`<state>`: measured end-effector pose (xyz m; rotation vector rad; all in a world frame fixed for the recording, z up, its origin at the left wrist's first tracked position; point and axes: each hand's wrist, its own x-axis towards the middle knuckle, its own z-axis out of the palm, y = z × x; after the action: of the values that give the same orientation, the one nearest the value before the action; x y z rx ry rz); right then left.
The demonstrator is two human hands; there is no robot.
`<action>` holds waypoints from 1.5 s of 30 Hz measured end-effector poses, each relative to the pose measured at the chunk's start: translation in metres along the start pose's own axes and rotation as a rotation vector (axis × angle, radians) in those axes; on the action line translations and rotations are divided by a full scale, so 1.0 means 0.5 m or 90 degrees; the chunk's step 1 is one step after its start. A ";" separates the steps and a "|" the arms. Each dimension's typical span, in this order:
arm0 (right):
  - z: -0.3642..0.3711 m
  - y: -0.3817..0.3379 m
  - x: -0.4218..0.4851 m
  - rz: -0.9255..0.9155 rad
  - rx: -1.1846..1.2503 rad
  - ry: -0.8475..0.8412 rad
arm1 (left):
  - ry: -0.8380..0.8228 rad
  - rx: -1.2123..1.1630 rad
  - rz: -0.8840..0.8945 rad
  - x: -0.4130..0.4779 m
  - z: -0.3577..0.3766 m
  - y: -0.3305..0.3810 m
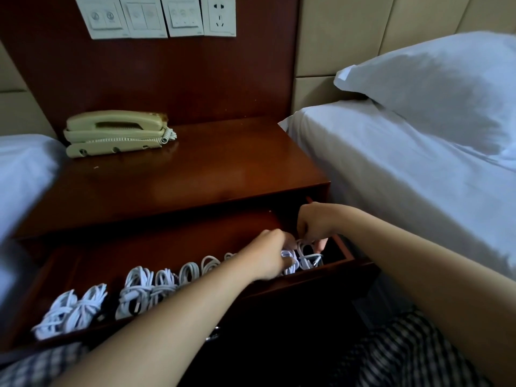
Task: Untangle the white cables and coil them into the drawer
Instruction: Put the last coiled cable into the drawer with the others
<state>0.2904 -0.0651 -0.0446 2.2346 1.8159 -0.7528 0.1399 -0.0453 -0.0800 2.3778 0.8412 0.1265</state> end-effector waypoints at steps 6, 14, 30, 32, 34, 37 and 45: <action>0.004 -0.003 -0.004 -0.010 -0.001 0.032 | 0.004 0.099 -0.033 -0.003 0.008 -0.007; -0.001 -0.027 -0.055 -0.066 0.026 0.155 | 0.061 0.174 -0.054 -0.032 -0.023 -0.004; 0.270 -0.144 -0.205 -0.230 0.017 0.542 | 0.455 0.253 -0.174 -0.386 0.021 -0.101; 0.285 -0.148 -0.195 -0.196 -0.026 0.562 | 0.437 0.298 -0.180 -0.394 0.033 -0.115; 0.287 -0.150 -0.183 -0.172 -0.048 0.584 | 0.429 0.320 -0.183 -0.388 0.035 -0.125; 0.280 -0.154 -0.156 -0.143 -0.081 0.593 | 0.423 0.340 -0.190 -0.364 0.030 -0.145; 0.210 -0.163 -0.030 -0.099 -0.126 0.603 | 0.460 0.384 -0.193 -0.249 -0.023 -0.214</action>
<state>0.1819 -0.1031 -0.1127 2.5165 2.2785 0.5908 -0.0200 -0.0483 -0.1189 2.7287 1.7706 0.7286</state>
